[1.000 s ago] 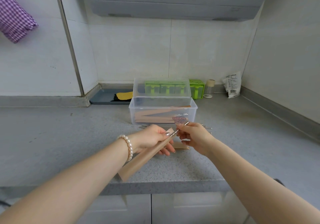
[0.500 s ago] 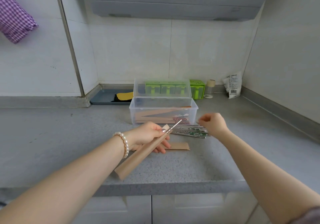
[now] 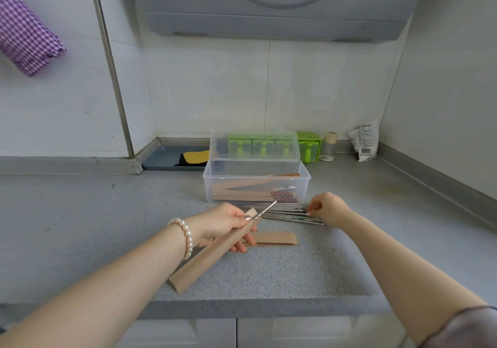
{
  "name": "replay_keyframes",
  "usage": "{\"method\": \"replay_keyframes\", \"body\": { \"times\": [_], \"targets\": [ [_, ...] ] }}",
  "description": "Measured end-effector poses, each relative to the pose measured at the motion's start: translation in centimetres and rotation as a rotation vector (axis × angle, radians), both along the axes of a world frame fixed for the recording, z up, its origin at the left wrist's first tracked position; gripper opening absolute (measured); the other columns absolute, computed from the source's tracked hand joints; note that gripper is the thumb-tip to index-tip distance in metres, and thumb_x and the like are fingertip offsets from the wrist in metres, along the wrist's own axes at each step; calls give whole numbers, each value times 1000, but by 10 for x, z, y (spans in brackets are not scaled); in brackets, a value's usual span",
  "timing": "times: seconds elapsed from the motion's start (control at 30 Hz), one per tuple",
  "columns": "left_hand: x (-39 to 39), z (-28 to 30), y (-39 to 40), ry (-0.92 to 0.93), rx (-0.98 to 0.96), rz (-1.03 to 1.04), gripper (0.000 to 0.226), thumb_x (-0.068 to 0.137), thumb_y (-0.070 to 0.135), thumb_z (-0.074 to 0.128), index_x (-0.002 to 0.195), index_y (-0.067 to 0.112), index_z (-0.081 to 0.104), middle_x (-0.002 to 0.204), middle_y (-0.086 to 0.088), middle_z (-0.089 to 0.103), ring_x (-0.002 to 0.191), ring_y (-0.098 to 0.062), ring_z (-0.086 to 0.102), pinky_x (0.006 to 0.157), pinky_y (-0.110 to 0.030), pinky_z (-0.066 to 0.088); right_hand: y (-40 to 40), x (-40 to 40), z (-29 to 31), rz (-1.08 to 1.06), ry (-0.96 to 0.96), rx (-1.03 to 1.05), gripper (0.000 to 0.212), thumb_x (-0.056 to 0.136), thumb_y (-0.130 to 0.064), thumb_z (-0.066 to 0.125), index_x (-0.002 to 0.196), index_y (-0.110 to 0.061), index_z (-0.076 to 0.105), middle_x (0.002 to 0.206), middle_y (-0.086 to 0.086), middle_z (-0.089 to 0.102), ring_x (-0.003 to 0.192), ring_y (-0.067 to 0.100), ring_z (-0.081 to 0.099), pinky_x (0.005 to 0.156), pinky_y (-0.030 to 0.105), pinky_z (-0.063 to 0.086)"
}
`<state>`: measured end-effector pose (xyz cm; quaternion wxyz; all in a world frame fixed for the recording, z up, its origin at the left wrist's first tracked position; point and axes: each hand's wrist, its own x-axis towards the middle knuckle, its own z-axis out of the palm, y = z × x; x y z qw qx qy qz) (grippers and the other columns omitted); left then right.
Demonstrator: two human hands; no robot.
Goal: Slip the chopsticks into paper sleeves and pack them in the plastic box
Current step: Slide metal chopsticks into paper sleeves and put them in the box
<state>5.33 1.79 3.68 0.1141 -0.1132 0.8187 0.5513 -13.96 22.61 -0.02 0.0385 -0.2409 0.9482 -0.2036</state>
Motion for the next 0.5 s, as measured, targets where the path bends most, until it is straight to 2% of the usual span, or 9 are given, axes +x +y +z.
{"method": "replay_keyframes", "body": {
  "times": [0.13, 0.27, 0.33, 0.4, 0.5],
  "targets": [
    [0, -2, -2, 4, 0, 8, 28, 99, 24, 41, 99, 6, 63, 84, -10, 71, 61, -15, 65, 55, -23, 53, 3, -3, 1, 26, -1, -23, 9, 79, -17, 72, 87, -11, 71, 82, -1, 60, 81, 16, 54, 72, 23, 40],
    [-1, -2, -2, 3, -24, 13, 29, 99, 23, 40, 104, 4, 62, 81, -8, 69, 59, -13, 62, 55, -23, 52, 4, 3, -4, 57, 65, 11, 7, 86, -16, 63, 90, -12, 65, 91, 1, 53, 85, 17, 50, 73, 25, 39],
    [-1, -3, -2, 1, -32, 17, 30, 99, 22, 40, 106, 3, 61, 81, -8, 68, 59, -13, 62, 56, -23, 52, 8, 6, 1, 56, 79, -11, 5, 89, -15, 59, 90, -12, 62, 89, 1, 55, 80, 17, 50, 66, 24, 40],
    [-2, -4, -2, 0, -15, 27, 28, 99, 22, 42, 105, 3, 61, 81, -8, 67, 60, -13, 61, 57, -23, 52, 14, 9, 12, 49, 40, -133, 6, 89, -11, 58, 83, -13, 61, 76, -1, 61, 69, 15, 54, 59, 24, 42],
    [-2, -6, -3, 0, -7, 32, 17, 94, 19, 52, 101, 5, 60, 77, -6, 67, 57, -12, 61, 55, -22, 52, 29, 14, 38, 25, -125, -527, 6, 85, -3, 61, 82, -6, 65, 68, 2, 69, 58, 13, 56, 58, 23, 47]
  ]
}}
